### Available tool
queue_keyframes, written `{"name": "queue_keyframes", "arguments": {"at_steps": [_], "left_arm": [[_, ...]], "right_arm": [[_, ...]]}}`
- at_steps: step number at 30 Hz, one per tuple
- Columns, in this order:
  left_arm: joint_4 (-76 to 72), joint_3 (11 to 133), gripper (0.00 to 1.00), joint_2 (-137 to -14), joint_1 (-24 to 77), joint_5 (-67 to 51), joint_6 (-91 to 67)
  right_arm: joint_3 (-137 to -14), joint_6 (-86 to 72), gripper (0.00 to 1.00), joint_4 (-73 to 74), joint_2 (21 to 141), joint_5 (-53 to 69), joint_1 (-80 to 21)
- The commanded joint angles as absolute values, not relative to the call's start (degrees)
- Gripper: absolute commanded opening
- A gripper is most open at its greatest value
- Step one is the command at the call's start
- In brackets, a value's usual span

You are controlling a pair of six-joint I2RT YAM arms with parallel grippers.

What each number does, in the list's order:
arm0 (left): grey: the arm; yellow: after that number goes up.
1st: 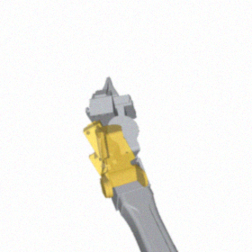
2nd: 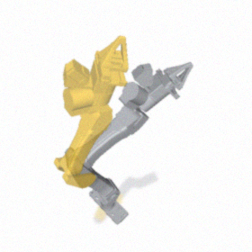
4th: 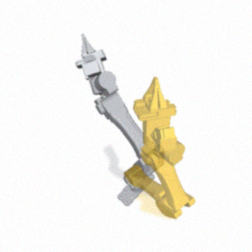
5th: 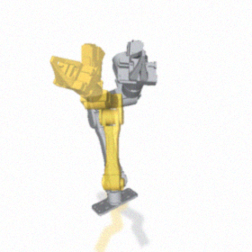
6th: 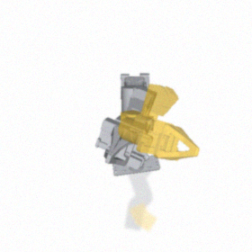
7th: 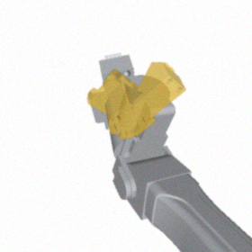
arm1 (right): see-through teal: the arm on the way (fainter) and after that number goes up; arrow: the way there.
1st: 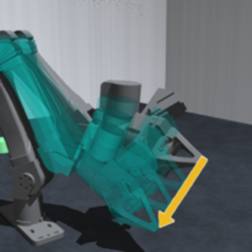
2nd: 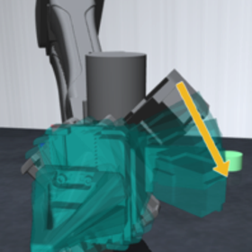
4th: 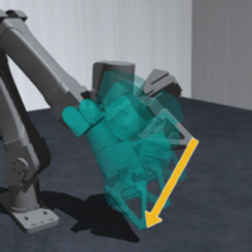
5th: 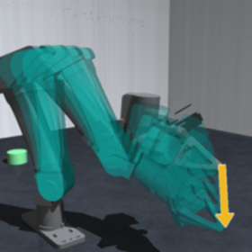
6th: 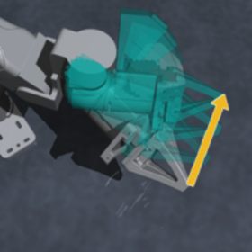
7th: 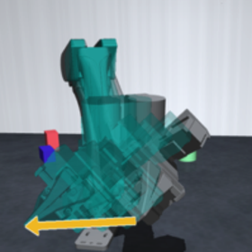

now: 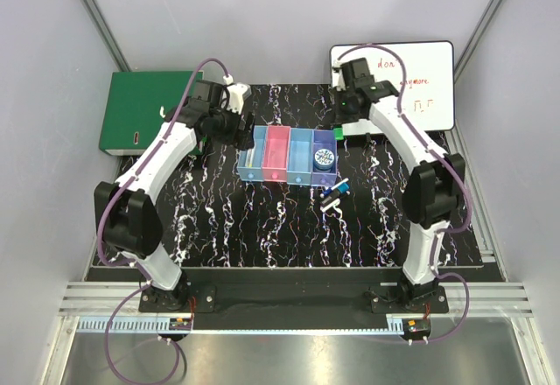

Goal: Sort the stationery into containers
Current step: Place the pen in the storage box.

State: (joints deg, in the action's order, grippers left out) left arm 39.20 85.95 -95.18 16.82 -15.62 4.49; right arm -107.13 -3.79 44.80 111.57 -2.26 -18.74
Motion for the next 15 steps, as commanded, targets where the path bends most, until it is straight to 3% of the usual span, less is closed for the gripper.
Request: {"name": "queue_keyframes", "arguments": {"at_steps": [1,15], "left_arm": [[36.4,85.6,0.86,-91.8,16.5,-14.3,5.5],[35.7,84.3,0.86,-90.5,16.3,-14.0,6.4]], "right_arm": [[-111.1,-5.5,0.0,43.8,115.5,2.0,-22.6],[-115.7,-7.9,0.0,42.9,123.5,4.7,-28.5]]}}
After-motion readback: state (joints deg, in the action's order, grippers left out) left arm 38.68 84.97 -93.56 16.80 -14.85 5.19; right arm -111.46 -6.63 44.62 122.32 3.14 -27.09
